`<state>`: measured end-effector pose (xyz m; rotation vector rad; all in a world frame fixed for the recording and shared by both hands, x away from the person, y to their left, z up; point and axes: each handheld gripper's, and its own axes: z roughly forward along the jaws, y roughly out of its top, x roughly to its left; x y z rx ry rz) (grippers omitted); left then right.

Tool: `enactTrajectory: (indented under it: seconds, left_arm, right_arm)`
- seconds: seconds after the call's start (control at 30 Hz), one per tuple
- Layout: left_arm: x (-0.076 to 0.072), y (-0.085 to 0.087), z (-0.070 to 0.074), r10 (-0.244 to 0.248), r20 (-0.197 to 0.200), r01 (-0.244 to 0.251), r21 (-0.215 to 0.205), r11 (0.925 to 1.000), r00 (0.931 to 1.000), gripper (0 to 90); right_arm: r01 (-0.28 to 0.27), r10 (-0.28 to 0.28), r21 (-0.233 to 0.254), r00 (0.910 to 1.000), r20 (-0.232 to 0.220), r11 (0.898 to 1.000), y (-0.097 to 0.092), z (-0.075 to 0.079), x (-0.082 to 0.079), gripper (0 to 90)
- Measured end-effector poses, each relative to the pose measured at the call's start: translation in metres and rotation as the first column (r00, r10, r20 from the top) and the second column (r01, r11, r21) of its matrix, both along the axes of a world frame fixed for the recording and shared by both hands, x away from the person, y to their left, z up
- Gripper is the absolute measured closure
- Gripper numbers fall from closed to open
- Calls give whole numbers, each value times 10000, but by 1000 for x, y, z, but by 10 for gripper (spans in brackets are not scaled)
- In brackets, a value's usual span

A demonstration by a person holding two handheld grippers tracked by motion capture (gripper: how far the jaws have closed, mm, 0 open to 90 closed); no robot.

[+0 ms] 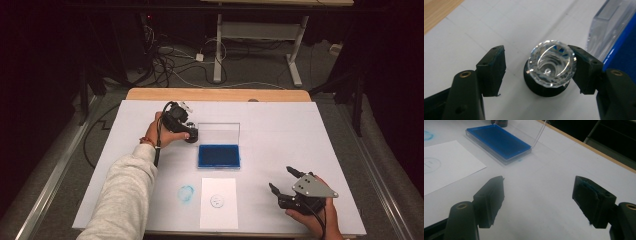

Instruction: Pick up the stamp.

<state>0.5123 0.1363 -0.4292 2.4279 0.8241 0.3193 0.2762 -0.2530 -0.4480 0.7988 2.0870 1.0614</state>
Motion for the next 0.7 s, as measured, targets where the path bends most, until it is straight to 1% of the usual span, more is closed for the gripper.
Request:
enactTrajectory:
  seconds: [0.03,0.13,0.23,0.3,0.33,0.37,0.43,0.47,0.5,0.53,0.63,0.7]
  left_arm:
    - [-1,-2,0,7,118,-8,139,9999,9999,353]
    - [0,-5,1,27,225,-33,270,9996,9997,394]
    - [1,-6,2,17,234,-23,287,9996,9997,437]
    - [1,-9,1,-16,204,9,372,9993,9998,451]
    - [1,-9,1,-137,135,132,364,9993,9998,488]
    - [0,-10,1,-183,120,178,443,9989,9998,514]
    - [0,-11,1,-202,104,197,470,9987,9997,540]
    - [-1,-12,2,-170,233,154,705,9974,9996,543]
    - [-1,-12,3,-213,241,191,894,9958,9995,544]
    - [-1,-12,2,-146,240,126,804,9967,9996,545]
    - [-2,-10,3,-71,255,51,783,9969,9997,546]
    - [-5,-7,7,3,376,-26,626,9980,9993,547]
  right_arm:
    - [7,-7,-50,10000,7,10000,1,0,0,265]
    - [-82,82,-102,10000,6,9999,1,-1,0,267]
    - [-132,132,-118,9999,-59,9998,2,-1,0,268]
    - [-156,155,-138,9999,-41,9998,2,-1,-1,269]
    - [-176,175,-129,9998,-41,9998,2,-1,-1,270]
    - [-217,216,-110,9998,-54,9997,3,-1,-1,271]
    - [-210,209,-178,9998,-49,9996,3,-1,-1,272]
    - [-210,209,-185,9998,-69,9996,3,-1,-1,272]
    - [-213,212,-186,9997,-87,9996,3,-2,-1,272]
    - [-209,207,-205,9997,-91,9996,3,-2,-1,272]
    - [-223,221,-204,9997,-100,9995,3,-2,-1,272]
    - [-237,234,-236,9997,-99,9994,4,-2,-1,272]
